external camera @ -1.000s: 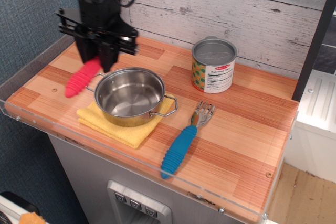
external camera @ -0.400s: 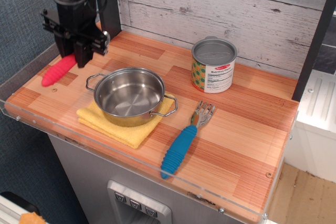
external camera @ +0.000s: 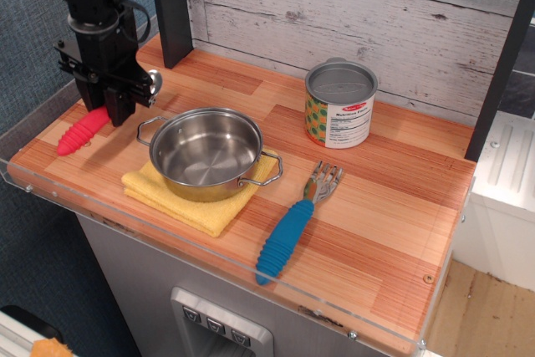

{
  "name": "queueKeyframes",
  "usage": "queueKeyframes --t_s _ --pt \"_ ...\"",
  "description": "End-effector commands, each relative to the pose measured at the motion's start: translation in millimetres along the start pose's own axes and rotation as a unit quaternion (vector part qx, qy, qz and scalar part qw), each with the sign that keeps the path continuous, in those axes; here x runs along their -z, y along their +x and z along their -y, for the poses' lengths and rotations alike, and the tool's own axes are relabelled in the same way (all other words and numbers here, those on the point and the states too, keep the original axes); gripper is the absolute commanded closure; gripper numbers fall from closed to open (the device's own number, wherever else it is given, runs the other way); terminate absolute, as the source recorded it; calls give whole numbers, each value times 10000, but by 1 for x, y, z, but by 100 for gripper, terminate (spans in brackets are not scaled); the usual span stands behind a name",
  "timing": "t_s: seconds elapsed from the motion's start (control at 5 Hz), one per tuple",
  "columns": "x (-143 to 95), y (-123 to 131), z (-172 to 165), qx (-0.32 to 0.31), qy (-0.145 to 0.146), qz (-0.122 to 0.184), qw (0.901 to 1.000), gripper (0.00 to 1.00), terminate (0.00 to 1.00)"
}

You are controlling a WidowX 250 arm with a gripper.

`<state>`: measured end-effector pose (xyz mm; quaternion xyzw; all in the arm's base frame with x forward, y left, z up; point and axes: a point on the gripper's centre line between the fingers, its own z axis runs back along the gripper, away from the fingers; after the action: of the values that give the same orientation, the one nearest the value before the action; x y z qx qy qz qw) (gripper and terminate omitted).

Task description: Move the red spoon to the other side of the silver pan.

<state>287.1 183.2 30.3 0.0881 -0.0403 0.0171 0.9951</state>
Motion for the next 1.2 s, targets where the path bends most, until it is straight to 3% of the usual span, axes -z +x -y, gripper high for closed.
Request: queueKeyframes --t_s 0.0,0.6,0.8,1.0 --pt "-10 2 -12 -54 -43 292 9996 100 0" --pt "-5 -2 -9 -27 -107 237 9997 100 0" --pt "-8 -5 -12 -119 -170 231 9995 0 0" --pt "-10 -8 -11 -113 -204 198 9995 0 0"
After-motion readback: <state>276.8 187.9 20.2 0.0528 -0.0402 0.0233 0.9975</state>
